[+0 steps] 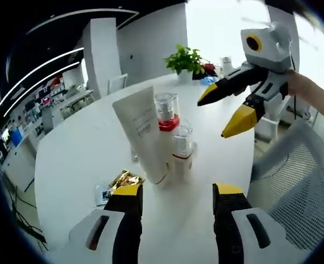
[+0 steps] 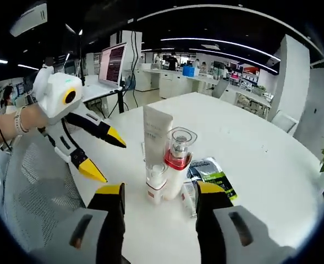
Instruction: Arrange the skincare products in the storage area until every visible bottle or jar stands upright without overlapping.
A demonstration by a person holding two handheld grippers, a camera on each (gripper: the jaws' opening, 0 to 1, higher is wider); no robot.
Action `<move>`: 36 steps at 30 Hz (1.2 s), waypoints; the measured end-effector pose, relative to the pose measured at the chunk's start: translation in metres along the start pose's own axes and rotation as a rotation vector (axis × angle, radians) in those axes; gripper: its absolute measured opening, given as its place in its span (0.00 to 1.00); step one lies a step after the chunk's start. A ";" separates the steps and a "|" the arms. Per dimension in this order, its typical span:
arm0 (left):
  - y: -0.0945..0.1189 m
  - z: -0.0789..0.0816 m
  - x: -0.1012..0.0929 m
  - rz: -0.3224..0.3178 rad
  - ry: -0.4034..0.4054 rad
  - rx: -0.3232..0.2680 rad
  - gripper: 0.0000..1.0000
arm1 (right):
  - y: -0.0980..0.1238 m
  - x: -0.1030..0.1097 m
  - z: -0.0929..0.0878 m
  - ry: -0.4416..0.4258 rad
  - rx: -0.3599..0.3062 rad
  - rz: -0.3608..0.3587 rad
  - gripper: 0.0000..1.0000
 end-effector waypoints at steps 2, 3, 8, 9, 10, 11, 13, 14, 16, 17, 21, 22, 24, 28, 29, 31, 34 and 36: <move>0.005 -0.001 0.001 0.007 -0.002 0.002 0.56 | 0.002 0.002 0.002 -0.007 -0.001 0.004 0.57; 0.007 -0.001 0.002 0.009 -0.003 0.004 0.57 | 0.003 0.002 0.002 -0.005 0.001 0.001 0.58; 0.022 -0.003 0.005 0.024 0.000 0.010 0.65 | 0.010 0.002 0.004 0.004 0.009 -0.016 0.65; 0.024 -0.004 0.006 0.024 0.003 0.010 0.67 | 0.011 0.001 0.004 0.004 0.012 -0.022 0.66; 0.026 -0.004 0.006 0.026 0.006 0.009 0.69 | 0.012 0.001 0.004 0.008 0.014 -0.027 0.69; 0.028 -0.005 0.007 0.027 0.008 0.007 0.70 | 0.015 -0.001 0.005 0.017 0.015 -0.034 0.70; 0.033 -0.005 0.008 0.024 0.015 -0.003 0.71 | 0.018 -0.008 0.008 0.024 -0.003 -0.065 0.72; 0.035 -0.006 0.009 0.031 0.014 -0.001 0.72 | 0.019 -0.009 0.007 0.029 0.000 -0.070 0.74; 0.038 -0.008 0.011 0.045 0.013 0.010 0.75 | 0.020 -0.012 0.006 0.033 0.011 -0.082 0.77; 0.040 -0.009 0.012 0.046 0.015 0.010 0.77 | 0.021 -0.014 0.006 0.039 0.009 -0.091 0.79; 0.046 -0.009 0.009 0.029 0.008 0.011 0.80 | 0.026 -0.017 0.008 0.048 0.001 -0.104 0.83; 0.047 -0.009 0.009 0.032 0.002 0.013 0.81 | 0.027 -0.016 0.008 0.039 -0.002 -0.103 0.84; 0.049 -0.009 0.011 0.045 -0.013 0.017 0.84 | 0.028 -0.017 0.010 0.033 -0.009 -0.110 0.87; 0.055 -0.010 0.013 0.051 -0.002 0.015 0.87 | 0.029 -0.017 0.012 0.038 -0.014 -0.111 0.88; 0.056 -0.010 0.013 0.050 -0.002 0.012 0.89 | 0.029 -0.017 0.013 0.041 -0.019 -0.113 0.89; 0.058 -0.011 0.014 0.051 -0.005 0.015 0.90 | 0.028 -0.016 0.012 0.043 -0.012 -0.105 0.92; 0.062 -0.012 0.017 0.065 -0.004 0.019 0.91 | 0.026 -0.015 0.011 0.034 -0.005 -0.097 0.94; 0.065 -0.012 0.018 0.068 -0.003 0.017 0.93 | 0.026 -0.014 0.011 0.039 -0.004 -0.094 0.96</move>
Point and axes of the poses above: the point that each gripper's makers call its tool centre point, and the gripper's own axes: y roughly backward along the fingers, x roughly to its left, z roughly out of its top, the point moved 1 cm from there along y, roughly backward along the fingers, and after that the axes turned 8 degrees about x, right-handed, at the moved point
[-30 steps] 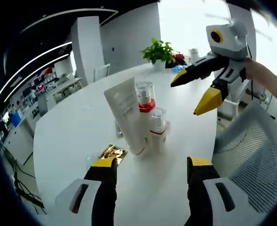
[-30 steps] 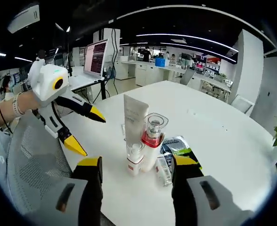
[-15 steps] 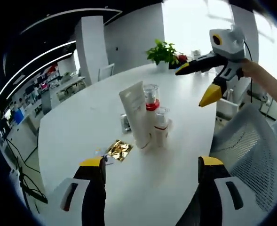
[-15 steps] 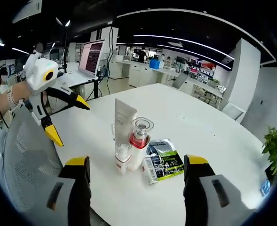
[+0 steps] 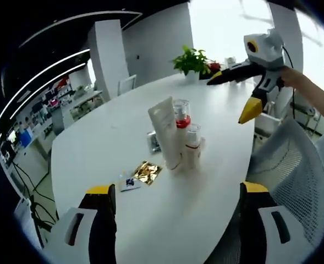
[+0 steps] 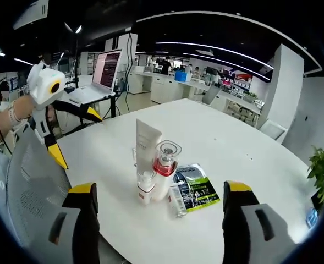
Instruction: Arrange the skincare products in the storage area until every visible bottle or jar stands upright without overlapping.
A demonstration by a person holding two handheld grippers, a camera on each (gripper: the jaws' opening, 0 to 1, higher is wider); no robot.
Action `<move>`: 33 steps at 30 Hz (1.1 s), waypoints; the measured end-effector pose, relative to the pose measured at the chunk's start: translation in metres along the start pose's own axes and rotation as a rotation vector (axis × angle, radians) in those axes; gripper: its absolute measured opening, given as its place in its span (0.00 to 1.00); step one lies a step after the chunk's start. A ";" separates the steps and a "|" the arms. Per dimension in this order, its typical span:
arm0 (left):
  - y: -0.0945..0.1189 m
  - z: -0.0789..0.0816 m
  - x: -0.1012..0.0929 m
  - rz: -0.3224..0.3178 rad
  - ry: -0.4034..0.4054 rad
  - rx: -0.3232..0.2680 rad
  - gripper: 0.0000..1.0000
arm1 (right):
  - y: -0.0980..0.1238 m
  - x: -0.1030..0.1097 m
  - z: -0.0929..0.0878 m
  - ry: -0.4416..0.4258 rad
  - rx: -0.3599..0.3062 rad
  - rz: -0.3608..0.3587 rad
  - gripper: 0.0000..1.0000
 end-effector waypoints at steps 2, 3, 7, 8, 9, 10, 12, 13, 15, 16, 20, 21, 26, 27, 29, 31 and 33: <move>0.001 0.000 0.002 0.002 -0.003 -0.003 0.95 | 0.000 0.001 0.001 0.006 -0.002 0.006 0.97; 0.002 0.001 0.003 0.006 -0.002 -0.004 0.96 | 0.000 0.001 0.002 0.004 -0.001 0.007 0.98; 0.004 0.001 0.009 0.036 0.011 0.000 0.97 | -0.002 0.003 0.003 0.012 -0.001 0.023 0.99; 0.004 0.001 0.010 0.039 0.008 0.001 0.97 | -0.003 0.004 0.002 0.005 0.009 0.040 0.99; 0.004 0.001 0.011 0.040 0.008 0.002 0.97 | -0.004 0.004 0.001 0.005 0.008 0.041 1.00; 0.004 0.002 0.011 0.039 0.011 0.003 0.97 | -0.005 0.004 0.001 0.005 0.012 0.045 1.00; 0.005 0.002 0.011 0.038 0.011 0.001 0.97 | -0.006 0.005 -0.001 0.006 0.021 0.051 1.00; 0.005 0.002 0.011 0.039 0.011 0.001 0.97 | -0.008 0.005 -0.002 0.007 0.027 0.057 1.00; 0.006 0.003 0.012 0.044 0.013 -0.003 0.97 | -0.011 0.004 -0.007 0.009 0.058 0.059 1.00; 0.006 0.003 0.013 0.047 0.019 -0.002 0.97 | -0.012 0.004 -0.009 0.015 0.062 0.057 1.00; 0.007 0.000 0.017 0.064 0.031 0.006 0.97 | -0.014 0.002 -0.012 0.019 0.063 0.060 1.00; 0.007 -0.001 0.017 0.068 0.032 0.010 0.97 | -0.015 0.000 -0.013 0.033 0.065 0.045 1.00; 0.006 -0.002 0.020 0.079 0.052 0.019 0.97 | -0.025 -0.009 -0.021 0.048 0.101 0.013 1.00; 0.005 -0.003 0.020 0.077 0.051 0.022 0.97 | -0.026 -0.010 -0.022 0.049 0.104 0.012 1.00; 0.005 -0.003 0.020 0.075 0.051 0.024 0.97 | -0.029 -0.013 -0.025 0.050 0.116 0.009 1.00; 0.004 -0.003 0.019 0.071 0.051 0.026 0.97 | -0.032 -0.016 -0.031 0.053 0.137 0.013 1.00; 0.003 -0.003 0.019 0.069 0.048 0.029 0.97 | -0.038 -0.019 -0.035 0.047 0.134 0.018 0.99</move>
Point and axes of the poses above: the point that each gripper's makers call its tool centre point, and the gripper's own axes: y roughly backward along the fingers, x roughly to its left, z roughly out of its top, the point moved 1 cm from there along y, roughly backward along the fingers, and after that the axes turned 8 degrees about x, right-handed, at the moved point
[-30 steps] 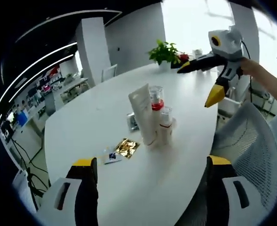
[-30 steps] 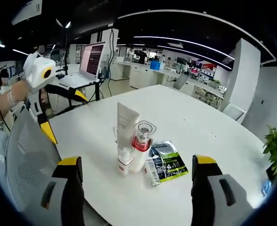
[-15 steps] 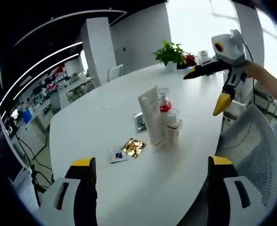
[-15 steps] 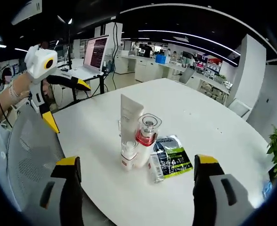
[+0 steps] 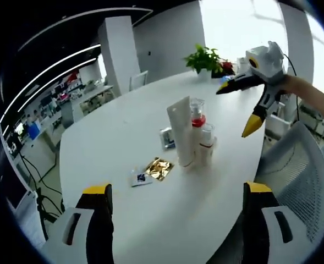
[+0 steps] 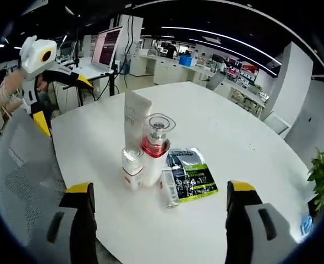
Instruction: Arrange the skincare products in the storage area until every visible bottle or jar stands upright without overlapping.
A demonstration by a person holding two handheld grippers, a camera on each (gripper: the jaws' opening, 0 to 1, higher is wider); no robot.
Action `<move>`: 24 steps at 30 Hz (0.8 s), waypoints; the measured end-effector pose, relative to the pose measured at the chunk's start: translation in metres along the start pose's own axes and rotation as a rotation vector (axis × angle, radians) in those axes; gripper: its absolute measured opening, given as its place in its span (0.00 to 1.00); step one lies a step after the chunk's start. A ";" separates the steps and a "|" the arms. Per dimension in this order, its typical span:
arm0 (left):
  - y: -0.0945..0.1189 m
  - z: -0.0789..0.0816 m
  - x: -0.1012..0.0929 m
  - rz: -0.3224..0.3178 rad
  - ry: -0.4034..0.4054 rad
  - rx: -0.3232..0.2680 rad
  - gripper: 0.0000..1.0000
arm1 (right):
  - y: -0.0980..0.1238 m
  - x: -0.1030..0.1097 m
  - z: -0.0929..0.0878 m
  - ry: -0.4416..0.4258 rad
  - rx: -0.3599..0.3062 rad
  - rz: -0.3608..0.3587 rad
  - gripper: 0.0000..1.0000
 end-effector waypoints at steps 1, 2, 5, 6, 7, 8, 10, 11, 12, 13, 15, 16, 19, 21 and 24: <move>0.000 0.001 0.001 0.011 -0.006 -0.004 0.97 | -0.005 0.001 -0.004 -0.016 0.007 0.021 0.98; -0.001 0.002 0.002 0.019 -0.012 -0.009 0.97 | -0.007 0.001 -0.008 -0.027 0.023 0.035 0.95; -0.001 0.002 0.003 0.020 -0.002 -0.013 0.97 | -0.019 -0.002 -0.019 -0.046 0.053 0.057 0.87; -0.002 0.003 0.003 0.021 0.000 -0.015 0.97 | -0.023 -0.004 -0.021 -0.046 0.056 0.059 0.88; -0.002 0.003 0.004 0.023 0.000 -0.019 0.97 | -0.025 -0.004 -0.024 -0.043 0.069 0.073 0.86; -0.003 0.003 0.005 0.023 0.000 -0.021 0.97 | -0.028 -0.004 -0.027 -0.046 0.088 0.087 0.82; -0.005 0.002 0.005 0.019 0.004 -0.013 0.97 | -0.033 -0.007 -0.028 -0.052 0.091 0.092 0.77; -0.007 0.002 0.005 0.016 0.008 -0.011 0.97 | -0.035 -0.007 -0.029 -0.051 0.091 0.101 0.73; -0.008 0.002 0.005 0.014 0.011 -0.010 0.97 | -0.039 -0.008 -0.029 -0.050 0.094 0.109 0.67; -0.009 0.001 0.004 0.013 0.015 -0.007 0.97 | -0.041 -0.009 -0.030 -0.052 0.098 0.113 0.63; -0.009 0.001 0.005 0.012 0.019 -0.005 0.97 | -0.049 -0.007 -0.032 -0.045 0.118 0.141 0.57; -0.010 0.001 0.005 0.012 0.022 -0.005 0.97 | -0.053 -0.006 -0.033 -0.041 0.124 0.162 0.53; -0.011 -0.001 0.007 0.020 0.037 -0.001 0.97 | -0.063 -0.002 -0.034 -0.072 0.128 0.217 0.45; -0.012 -0.004 0.007 0.023 0.037 0.010 0.97 | -0.071 -0.003 -0.039 -0.052 0.163 0.218 0.41; -0.009 -0.006 0.004 0.013 0.050 0.015 0.97 | -0.081 -0.005 -0.044 -0.032 0.196 0.219 0.41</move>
Point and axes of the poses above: the point that each gripper's makers call its tool centre point, and the gripper's own axes: y roughly backward along the fingers, x roughly to its left, z roughly out of its top, the point moved 1 cm from there along y, roughly backward along the fingers, and after that the axes turned 8 degrees about x, right-handed, at the moved point
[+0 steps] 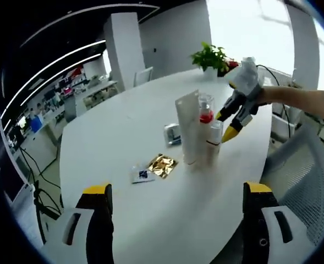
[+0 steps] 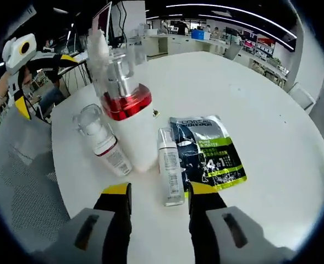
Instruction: Arrange the skincare products in the storage area until every visible bottle or jar stands upright without overlapping.
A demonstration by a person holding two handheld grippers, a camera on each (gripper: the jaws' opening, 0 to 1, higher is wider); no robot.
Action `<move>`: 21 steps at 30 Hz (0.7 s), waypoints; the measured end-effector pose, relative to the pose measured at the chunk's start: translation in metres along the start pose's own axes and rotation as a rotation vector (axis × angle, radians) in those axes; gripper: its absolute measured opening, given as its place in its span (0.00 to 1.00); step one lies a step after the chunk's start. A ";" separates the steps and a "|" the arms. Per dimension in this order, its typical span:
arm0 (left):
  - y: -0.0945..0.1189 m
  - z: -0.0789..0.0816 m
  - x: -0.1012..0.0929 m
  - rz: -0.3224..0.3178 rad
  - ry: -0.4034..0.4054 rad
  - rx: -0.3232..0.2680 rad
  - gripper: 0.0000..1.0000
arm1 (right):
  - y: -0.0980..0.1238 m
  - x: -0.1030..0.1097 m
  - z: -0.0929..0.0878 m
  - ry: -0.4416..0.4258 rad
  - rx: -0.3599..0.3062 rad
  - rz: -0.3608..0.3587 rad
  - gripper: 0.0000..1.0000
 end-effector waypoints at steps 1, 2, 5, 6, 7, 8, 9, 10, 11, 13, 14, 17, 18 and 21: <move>0.000 0.000 -0.001 -0.002 0.002 0.000 0.97 | -0.004 -0.002 0.001 0.002 0.001 0.001 0.41; 0.001 0.000 -0.001 -0.002 0.004 0.001 0.97 | -0.006 -0.003 0.001 0.003 0.003 0.004 0.42; -0.004 0.000 0.005 0.003 0.008 -0.007 0.97 | -0.014 -0.004 -0.001 0.016 0.035 0.016 0.40; -0.003 0.000 0.005 0.004 0.008 -0.004 0.97 | -0.015 -0.004 0.000 0.021 0.040 0.025 0.39; -0.002 0.000 0.004 0.004 0.007 -0.001 0.97 | -0.017 -0.003 0.000 0.027 0.039 0.036 0.38; -0.002 -0.001 0.003 0.000 0.006 0.001 0.97 | -0.019 -0.004 0.002 0.027 0.040 0.046 0.38; -0.003 -0.001 0.003 -0.004 0.006 0.003 0.97 | -0.020 -0.004 0.002 0.029 0.047 0.050 0.38; -0.002 -0.001 0.002 -0.005 0.008 0.003 0.97 | -0.023 -0.005 0.001 0.038 0.062 0.052 0.37; -0.002 -0.001 0.002 -0.005 0.009 0.004 0.97 | -0.024 -0.005 0.001 0.049 0.073 0.053 0.36; -0.002 -0.002 0.002 -0.006 0.009 0.006 0.97 | -0.027 -0.007 0.000 0.071 0.096 0.051 0.32; -0.002 -0.001 0.002 -0.005 0.007 0.003 0.97 | -0.028 -0.007 0.001 0.079 0.100 0.050 0.31; -0.007 -0.002 0.006 -0.003 0.003 -0.003 0.97 | -0.030 -0.008 0.002 0.098 0.120 0.048 0.29; -0.008 -0.002 0.006 -0.004 0.004 -0.003 0.97 | -0.032 -0.009 0.001 0.104 0.124 0.045 0.29; -0.009 -0.003 0.004 -0.010 0.001 0.003 0.97 | -0.036 -0.009 -0.001 0.108 0.136 0.049 0.27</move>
Point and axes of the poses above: the point that each gripper's makers call its tool centre point, and the gripper's own axes: y roughly backward along the fingers, x roughly to its left, z roughly out of its top, the point moved 1 cm from there along y, roughly backward along the fingers, and after that the axes turned 8 degrees about x, right-handed, at the moved point
